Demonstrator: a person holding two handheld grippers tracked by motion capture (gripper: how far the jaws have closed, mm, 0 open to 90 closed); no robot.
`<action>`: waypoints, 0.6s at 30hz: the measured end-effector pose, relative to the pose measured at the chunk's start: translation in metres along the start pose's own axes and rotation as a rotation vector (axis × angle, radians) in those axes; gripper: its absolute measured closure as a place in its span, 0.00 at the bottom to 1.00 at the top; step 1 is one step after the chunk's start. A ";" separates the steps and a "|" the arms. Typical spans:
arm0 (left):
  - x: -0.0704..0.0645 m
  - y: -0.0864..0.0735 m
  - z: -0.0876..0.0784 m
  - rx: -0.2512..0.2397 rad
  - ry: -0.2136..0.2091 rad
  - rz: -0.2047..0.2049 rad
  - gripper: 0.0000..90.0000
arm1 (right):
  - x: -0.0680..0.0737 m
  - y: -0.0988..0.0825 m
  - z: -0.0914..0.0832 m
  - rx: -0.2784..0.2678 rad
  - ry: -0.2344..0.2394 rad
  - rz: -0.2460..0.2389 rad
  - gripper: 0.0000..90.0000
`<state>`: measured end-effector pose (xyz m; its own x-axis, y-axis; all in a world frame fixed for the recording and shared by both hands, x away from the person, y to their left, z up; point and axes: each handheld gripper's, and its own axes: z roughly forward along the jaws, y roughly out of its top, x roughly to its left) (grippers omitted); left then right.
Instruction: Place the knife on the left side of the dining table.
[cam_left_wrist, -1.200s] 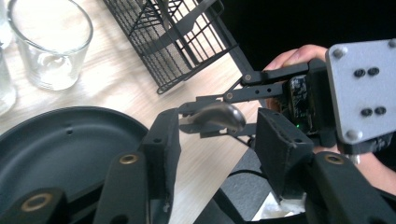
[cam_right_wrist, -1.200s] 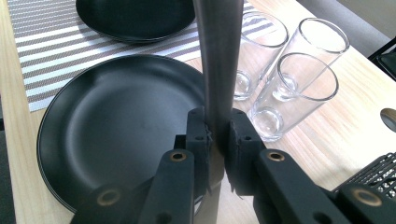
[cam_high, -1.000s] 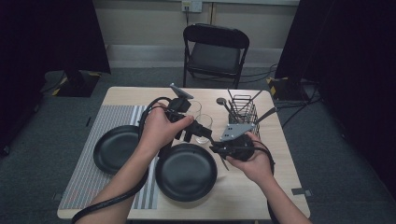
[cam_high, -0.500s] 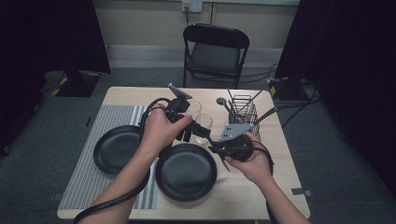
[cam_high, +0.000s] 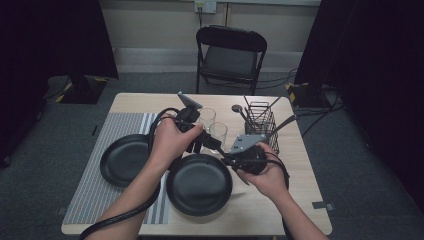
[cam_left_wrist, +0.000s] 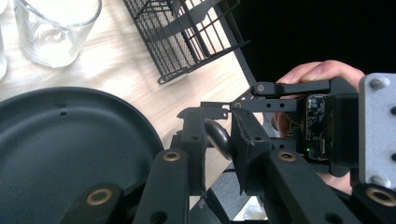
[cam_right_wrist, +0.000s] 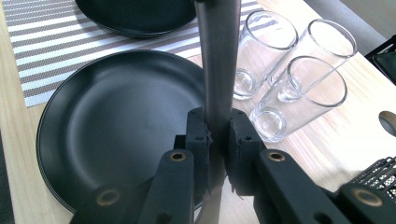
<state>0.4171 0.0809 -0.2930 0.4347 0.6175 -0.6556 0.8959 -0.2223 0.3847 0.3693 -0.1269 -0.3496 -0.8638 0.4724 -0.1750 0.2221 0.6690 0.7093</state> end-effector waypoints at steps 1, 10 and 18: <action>0.001 0.000 0.000 0.006 0.000 0.005 0.85 | 0.001 0.000 0.001 0.005 -0.003 -0.004 0.90; 0.005 -0.002 0.000 0.022 0.022 0.010 0.86 | 0.006 0.004 0.004 0.020 -0.012 -0.024 0.90; 0.007 -0.005 -0.007 0.004 0.009 0.008 0.93 | 0.006 0.003 0.001 -0.035 0.023 0.015 0.89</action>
<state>0.4147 0.0917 -0.2951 0.4410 0.6225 -0.6465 0.8928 -0.2304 0.3871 0.3651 -0.1214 -0.3492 -0.8707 0.4687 -0.1489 0.2197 0.6416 0.7349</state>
